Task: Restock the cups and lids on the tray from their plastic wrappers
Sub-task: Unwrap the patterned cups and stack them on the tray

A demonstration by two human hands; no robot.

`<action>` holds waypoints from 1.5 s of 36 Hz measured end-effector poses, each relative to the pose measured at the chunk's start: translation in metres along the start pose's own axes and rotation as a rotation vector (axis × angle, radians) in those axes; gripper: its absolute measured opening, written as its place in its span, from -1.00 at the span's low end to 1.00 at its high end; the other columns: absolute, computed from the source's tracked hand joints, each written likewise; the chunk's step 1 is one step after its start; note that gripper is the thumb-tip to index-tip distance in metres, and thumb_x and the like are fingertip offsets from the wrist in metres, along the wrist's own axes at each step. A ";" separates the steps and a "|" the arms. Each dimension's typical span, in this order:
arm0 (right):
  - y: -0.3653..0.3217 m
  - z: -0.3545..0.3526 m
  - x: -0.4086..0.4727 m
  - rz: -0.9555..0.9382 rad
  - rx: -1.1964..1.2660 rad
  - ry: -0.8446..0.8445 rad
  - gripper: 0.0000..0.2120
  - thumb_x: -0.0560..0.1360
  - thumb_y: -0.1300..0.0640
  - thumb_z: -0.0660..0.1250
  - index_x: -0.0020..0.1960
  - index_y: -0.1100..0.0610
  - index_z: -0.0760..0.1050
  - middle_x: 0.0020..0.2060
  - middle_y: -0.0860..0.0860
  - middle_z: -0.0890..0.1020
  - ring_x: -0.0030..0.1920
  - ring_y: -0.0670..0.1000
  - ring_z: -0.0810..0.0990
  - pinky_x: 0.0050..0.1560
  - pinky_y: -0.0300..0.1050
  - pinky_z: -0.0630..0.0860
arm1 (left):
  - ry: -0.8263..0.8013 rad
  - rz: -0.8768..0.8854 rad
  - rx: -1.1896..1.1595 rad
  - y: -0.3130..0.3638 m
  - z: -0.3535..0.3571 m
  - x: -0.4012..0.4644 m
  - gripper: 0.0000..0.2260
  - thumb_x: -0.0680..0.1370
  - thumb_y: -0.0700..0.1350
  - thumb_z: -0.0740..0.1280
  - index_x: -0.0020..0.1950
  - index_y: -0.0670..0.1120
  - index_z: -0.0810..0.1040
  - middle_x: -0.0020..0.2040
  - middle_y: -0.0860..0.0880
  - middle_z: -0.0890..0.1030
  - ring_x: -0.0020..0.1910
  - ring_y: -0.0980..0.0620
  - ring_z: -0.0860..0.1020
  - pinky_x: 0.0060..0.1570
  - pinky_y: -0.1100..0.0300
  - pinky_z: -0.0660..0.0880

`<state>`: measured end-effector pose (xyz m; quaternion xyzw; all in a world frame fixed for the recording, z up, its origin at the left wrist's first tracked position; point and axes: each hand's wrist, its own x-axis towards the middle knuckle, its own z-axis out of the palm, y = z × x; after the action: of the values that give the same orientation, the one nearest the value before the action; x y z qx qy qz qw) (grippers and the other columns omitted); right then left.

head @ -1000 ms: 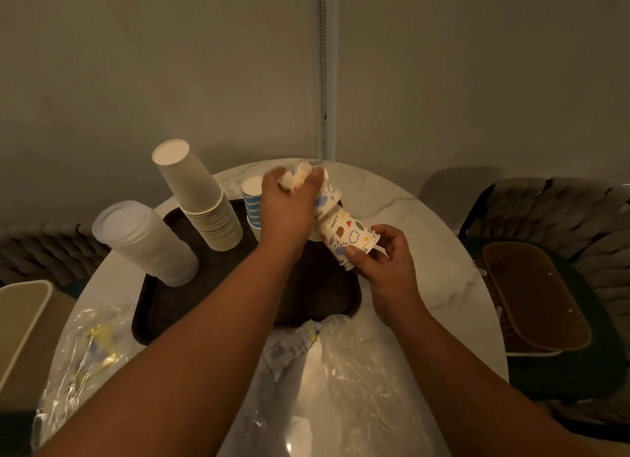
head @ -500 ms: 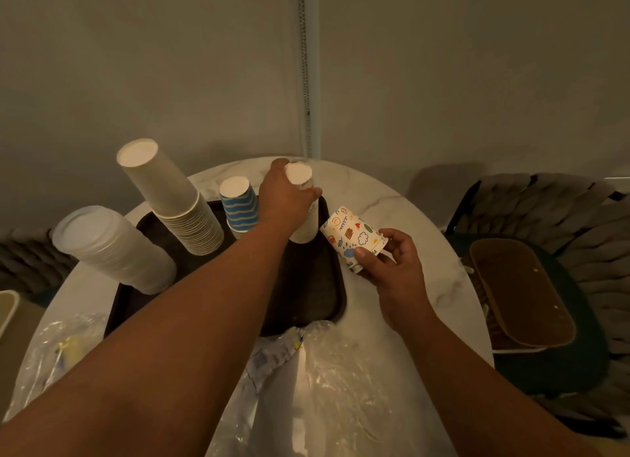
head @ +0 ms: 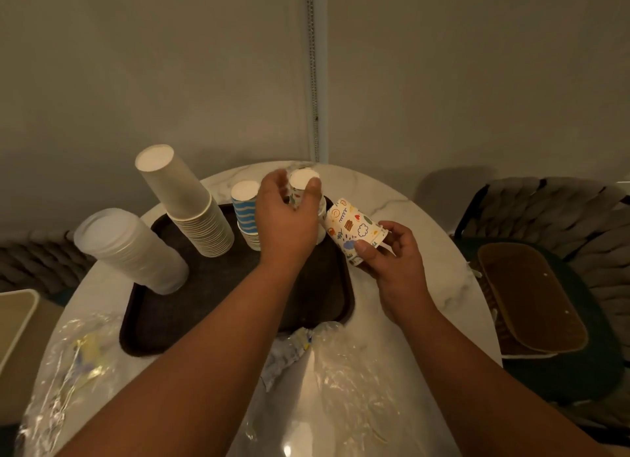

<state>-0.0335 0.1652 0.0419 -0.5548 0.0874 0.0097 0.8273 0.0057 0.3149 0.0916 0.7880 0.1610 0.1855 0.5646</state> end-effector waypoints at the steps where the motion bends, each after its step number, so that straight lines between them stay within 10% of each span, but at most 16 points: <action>1: 0.000 0.002 0.000 -0.009 0.006 -0.011 -0.55 0.32 0.30 0.50 0.12 0.05 0.43 0.12 0.01 0.58 0.13 0.06 0.64 -0.04 -0.08 0.65 | -0.058 -0.096 -0.058 0.000 0.000 -0.005 -0.50 0.53 0.15 0.38 0.39 -0.02 0.39 0.29 0.01 0.51 0.25 0.04 0.51 0.24 0.03 0.50; 5: 0.002 0.010 -0.004 -0.023 0.010 -0.055 -0.48 0.24 0.19 0.52 0.14 0.03 0.44 0.14 0.03 0.61 0.16 0.07 0.64 0.00 -0.06 0.62 | -0.350 -0.520 -0.425 -0.002 0.000 -0.023 -0.47 0.53 0.16 0.38 0.44 0.03 0.36 0.25 -0.08 0.59 0.12 -0.05 0.63 0.05 -0.06 0.62; 11: 0.005 0.018 -0.011 -0.012 -0.005 -0.098 -0.43 0.24 0.23 0.49 0.22 0.07 0.44 0.11 0.02 0.64 0.09 -0.06 0.67 -0.03 -0.23 0.59 | -0.456 -0.586 -0.499 -0.009 -0.011 -0.029 -0.53 0.58 0.01 0.35 0.46 0.05 0.32 0.23 -0.07 0.61 0.08 -0.05 0.66 -0.10 -0.01 0.64; 18: 0.008 0.034 -0.011 -0.053 -0.175 -0.204 -0.27 0.42 0.39 0.43 0.48 0.02 0.24 0.14 -0.19 0.58 0.13 -0.26 0.60 0.10 -0.31 0.53 | -0.358 -0.442 -0.473 -0.009 -0.020 -0.024 -0.38 0.43 -0.28 0.51 0.40 -0.03 0.33 0.21 -0.08 0.57 0.15 -0.05 0.60 0.07 0.00 0.61; 28: 0.022 0.052 0.042 -0.047 -0.502 -0.075 -0.11 0.36 0.02 0.57 0.54 -0.01 0.18 0.47 -0.02 0.36 0.44 0.00 0.35 0.41 -0.01 0.36 | -0.145 0.105 0.054 0.023 -0.037 0.039 -0.20 0.38 -0.05 0.57 0.49 0.07 0.19 0.24 0.03 0.54 0.22 0.02 0.55 0.18 -0.02 0.57; 54: 0.046 0.073 0.091 -0.066 -0.798 -0.143 -0.44 0.43 0.09 0.49 0.39 0.06 0.41 0.26 0.03 0.58 0.24 0.07 0.54 0.20 -0.12 0.43 | -0.316 0.033 0.392 -0.035 0.008 0.061 -0.32 0.37 -0.07 0.58 0.38 -0.11 0.32 0.30 -0.08 0.53 0.29 -0.09 0.50 0.20 0.09 0.49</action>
<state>0.0607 0.2425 0.0125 -0.8327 0.0014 0.0548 0.5510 0.0617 0.3479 0.0625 0.9041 0.0907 0.0345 0.4163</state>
